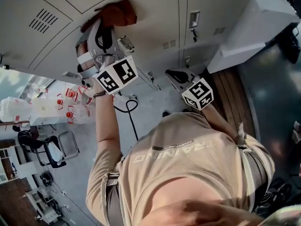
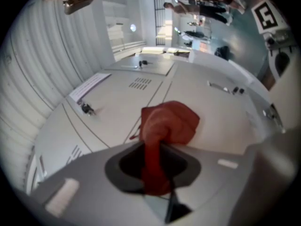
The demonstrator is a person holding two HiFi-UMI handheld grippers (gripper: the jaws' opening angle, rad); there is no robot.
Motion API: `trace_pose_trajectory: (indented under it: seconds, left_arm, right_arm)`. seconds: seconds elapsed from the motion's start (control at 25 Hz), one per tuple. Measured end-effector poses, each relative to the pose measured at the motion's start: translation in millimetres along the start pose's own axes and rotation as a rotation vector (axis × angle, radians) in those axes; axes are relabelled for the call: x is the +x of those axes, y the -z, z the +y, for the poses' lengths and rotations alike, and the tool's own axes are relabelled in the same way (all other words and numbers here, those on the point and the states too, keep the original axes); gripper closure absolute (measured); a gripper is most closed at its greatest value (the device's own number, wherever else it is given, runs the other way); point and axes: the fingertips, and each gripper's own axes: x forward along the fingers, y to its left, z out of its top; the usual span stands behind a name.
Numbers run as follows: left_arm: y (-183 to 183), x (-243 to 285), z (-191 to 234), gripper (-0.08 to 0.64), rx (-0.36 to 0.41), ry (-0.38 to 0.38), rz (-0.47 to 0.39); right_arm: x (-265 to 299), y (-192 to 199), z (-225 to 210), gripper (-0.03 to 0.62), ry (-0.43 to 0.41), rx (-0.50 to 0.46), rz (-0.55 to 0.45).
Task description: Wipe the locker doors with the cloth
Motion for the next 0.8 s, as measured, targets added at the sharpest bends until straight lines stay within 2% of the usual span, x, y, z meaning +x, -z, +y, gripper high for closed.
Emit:
trace_pose_trajectory:
  seconds: [0.16,0.32,0.6,0.8]
  left_arm:
    - [16.6,-9.3,-35.4,0.485,-0.089,0.078,0.033]
    - [33.2,-19.6,-82.9,0.485,-0.134,0.16,0.069]
    - [49.0,-38.4,-122.2,0.485,-0.218,0.204,0.091]
    - [67.1,-47.9,-177.6,0.484,-0.244,0.319,0.129]
  right_arm:
    - [2.6,3.2,4.8,0.58,-0.013,0.003,0.015]
    - [7.7,10.0,12.3,0.578,-0.032,0.018,0.027]
    - [11.6,15.7,21.4,0.578,-0.034,0.024,0.04]
    - [7.9,19.1,22.9,0.578,-0.014,0.03,0.047]
